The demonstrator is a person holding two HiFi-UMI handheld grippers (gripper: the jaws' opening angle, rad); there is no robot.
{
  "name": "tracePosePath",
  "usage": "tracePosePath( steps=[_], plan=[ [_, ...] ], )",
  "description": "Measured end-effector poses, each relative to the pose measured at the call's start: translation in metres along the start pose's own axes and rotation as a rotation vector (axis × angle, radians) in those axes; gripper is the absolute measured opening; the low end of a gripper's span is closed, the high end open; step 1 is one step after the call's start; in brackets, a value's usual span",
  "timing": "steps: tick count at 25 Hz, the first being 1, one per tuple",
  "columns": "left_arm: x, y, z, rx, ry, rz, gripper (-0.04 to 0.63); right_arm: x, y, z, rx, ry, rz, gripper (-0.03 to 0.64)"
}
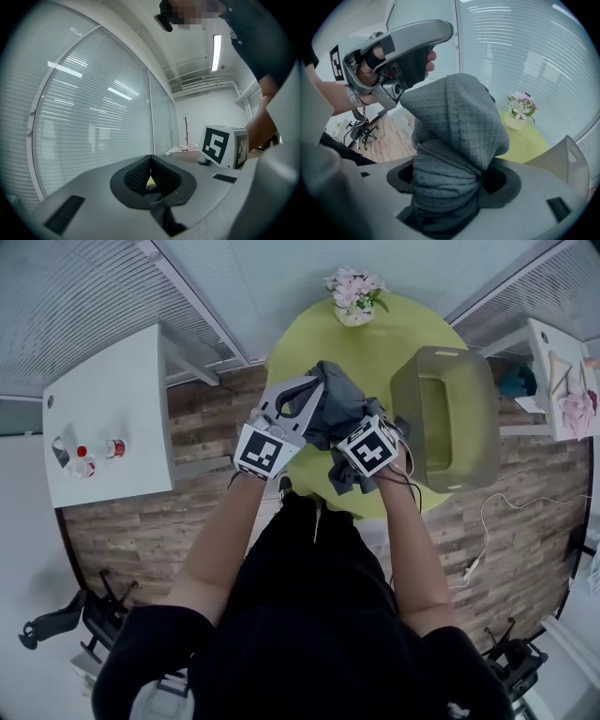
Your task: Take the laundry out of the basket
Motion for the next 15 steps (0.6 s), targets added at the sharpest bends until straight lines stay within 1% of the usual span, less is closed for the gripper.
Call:
tracePosePath(
  steps=[4, 9, 15],
  plan=[
    [0.004, -0.028, 0.001, -0.036, -0.02, 0.03, 0.009, 0.005, -0.02, -0.027, -0.028, -0.013, -0.054, 0.365],
    [0.006, -0.062, 0.005, -0.075, -0.032, 0.089, 0.009, 0.007, -0.041, -0.058, -0.052, -0.017, -0.105, 0.367],
    [0.009, -0.094, 0.006, -0.11, -0.044, 0.116, 0.009, 0.009, -0.058, -0.086, -0.045, -0.048, -0.17, 0.367]
  ],
)
Point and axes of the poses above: the fingertips, and each gripper's own axes: z backward along the fingers, x to its right, y out of its top, the point moved 3 cm from there along z, backward along the fingers, and after that the axes turned 2 degrees about -y, right-handed, at the moved point
